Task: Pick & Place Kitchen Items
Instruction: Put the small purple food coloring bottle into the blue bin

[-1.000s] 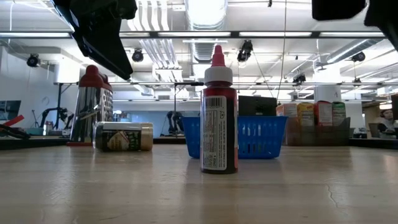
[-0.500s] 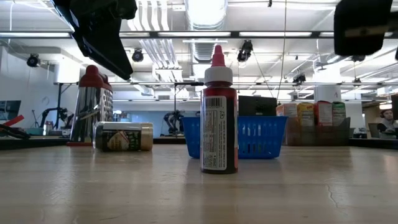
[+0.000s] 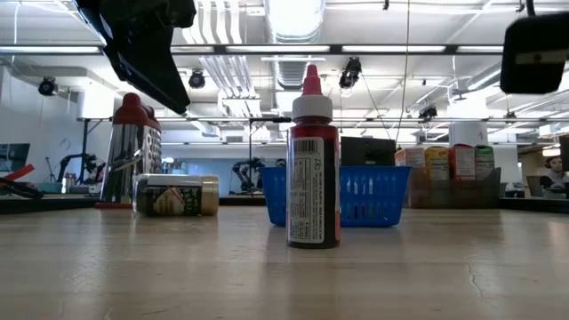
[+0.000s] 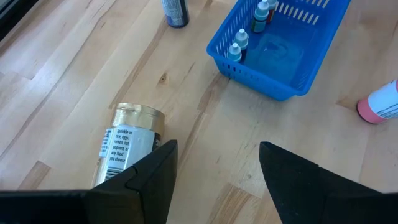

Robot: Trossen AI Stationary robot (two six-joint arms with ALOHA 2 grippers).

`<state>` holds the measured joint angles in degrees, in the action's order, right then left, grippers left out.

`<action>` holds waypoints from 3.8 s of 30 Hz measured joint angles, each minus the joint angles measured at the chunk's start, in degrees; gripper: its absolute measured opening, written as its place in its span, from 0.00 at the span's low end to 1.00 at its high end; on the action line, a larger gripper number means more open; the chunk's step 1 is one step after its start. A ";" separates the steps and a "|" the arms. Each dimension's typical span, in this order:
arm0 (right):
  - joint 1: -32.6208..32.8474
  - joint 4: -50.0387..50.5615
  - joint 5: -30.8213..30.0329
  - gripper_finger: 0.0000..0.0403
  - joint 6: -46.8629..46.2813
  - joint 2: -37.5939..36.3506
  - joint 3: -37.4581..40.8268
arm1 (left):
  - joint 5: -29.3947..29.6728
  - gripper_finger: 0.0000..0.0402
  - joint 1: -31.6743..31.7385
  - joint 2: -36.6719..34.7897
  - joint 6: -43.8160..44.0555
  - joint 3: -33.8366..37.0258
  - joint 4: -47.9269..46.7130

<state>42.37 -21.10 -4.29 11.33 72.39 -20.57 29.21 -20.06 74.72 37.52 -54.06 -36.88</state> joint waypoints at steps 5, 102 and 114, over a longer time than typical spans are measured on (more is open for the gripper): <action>0.00 -5.08 0.04 0.24 -0.86 0.46 3.57 | 0.00 0.58 -0.01 0.00 0.00 0.00 -0.01; -14.58 -32.17 29.70 0.42 3.92 40.97 -8.35 | 0.02 0.58 0.01 0.00 0.00 0.00 0.43; -14.53 -40.17 36.08 0.31 -0.65 47.15 -10.46 | 0.02 0.58 0.01 0.00 0.00 0.00 0.43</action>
<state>27.84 -61.27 31.78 10.68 119.54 -31.03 29.23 -20.05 74.72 37.52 -54.06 -36.45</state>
